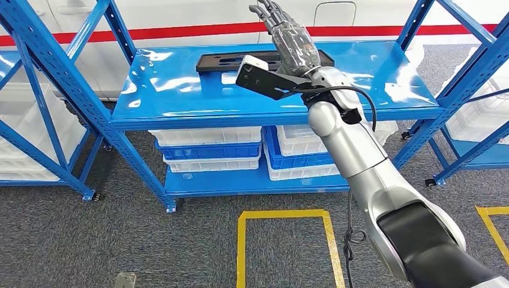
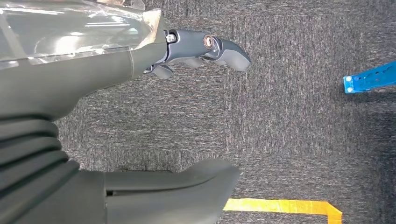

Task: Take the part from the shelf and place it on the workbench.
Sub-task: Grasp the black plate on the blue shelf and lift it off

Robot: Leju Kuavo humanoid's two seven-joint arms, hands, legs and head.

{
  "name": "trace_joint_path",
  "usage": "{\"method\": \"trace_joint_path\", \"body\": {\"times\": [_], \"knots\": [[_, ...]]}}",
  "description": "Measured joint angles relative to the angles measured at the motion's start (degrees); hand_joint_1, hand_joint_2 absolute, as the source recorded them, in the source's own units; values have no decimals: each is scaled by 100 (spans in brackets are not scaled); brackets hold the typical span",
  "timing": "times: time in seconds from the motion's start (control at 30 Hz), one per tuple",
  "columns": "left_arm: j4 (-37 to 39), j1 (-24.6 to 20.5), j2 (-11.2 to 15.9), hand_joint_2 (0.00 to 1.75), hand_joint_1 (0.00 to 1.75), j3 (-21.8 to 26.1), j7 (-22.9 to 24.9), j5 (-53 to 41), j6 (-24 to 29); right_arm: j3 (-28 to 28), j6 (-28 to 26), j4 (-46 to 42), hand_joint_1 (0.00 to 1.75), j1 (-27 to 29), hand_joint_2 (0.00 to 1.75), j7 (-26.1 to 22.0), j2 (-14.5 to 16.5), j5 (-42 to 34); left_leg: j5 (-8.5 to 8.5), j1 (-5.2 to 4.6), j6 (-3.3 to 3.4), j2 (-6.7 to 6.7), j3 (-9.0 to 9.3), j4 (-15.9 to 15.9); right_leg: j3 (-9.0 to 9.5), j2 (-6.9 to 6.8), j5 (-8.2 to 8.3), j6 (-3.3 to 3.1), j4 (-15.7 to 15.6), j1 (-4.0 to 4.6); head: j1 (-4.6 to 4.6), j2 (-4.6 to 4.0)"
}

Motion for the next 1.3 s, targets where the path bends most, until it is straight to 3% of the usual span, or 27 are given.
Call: {"method": "trace_joint_path", "body": {"times": [0.33,0.87,1.0,1.1,1.17,1.23,1.3], "knots": [[2,-59,-39,0,0,-137,112,-224,181,384,-391,168,0,586,175,219,54,372,0,0,0,0,0,0,-1,0,0,0,-1,0,0,0],[10,-27,-39,0,0,-150,225,-154,280,71,-307,238,0,472,175,206,-105,48,-4,-9,6,0,-22,27,3,0,3,6,-8,-37,0,0],[10,-24,-33,0,0,-136,227,-94,287,95,-249,275,0,424,175,206,-90,79,-23,-14,35,-1,-45,60,1,1,6,15,-13,-49,0,0],[7,-24,-31,0,0,-121,225,-52,291,114,-236,307,0,362,175,206,-36,84,-5,6,101,16,-3,-9,-2,0,4,54,-41,-23,2,0],[4,-21,-30,0,0,-114,220,-41,296,126,-233,328,0,296,175,206,6,88,39,47,159,43,72,-125,-166,-39,-107,48,240,12,11,0],[5,-14,-29,0,0,-102,217,-38,297,148,-228,359,0,252,175,206,36,92,46,65,184,62,99,-165,-597,-73,-331,7,968,14,19,0],[7,-3,-31,0,0,-94,217,-37,296,175,-223,399,0,251,175,207,52,94,24,70,179,60,108,-161,-1016,-77,-418,27,1558,5,20,0]]}}
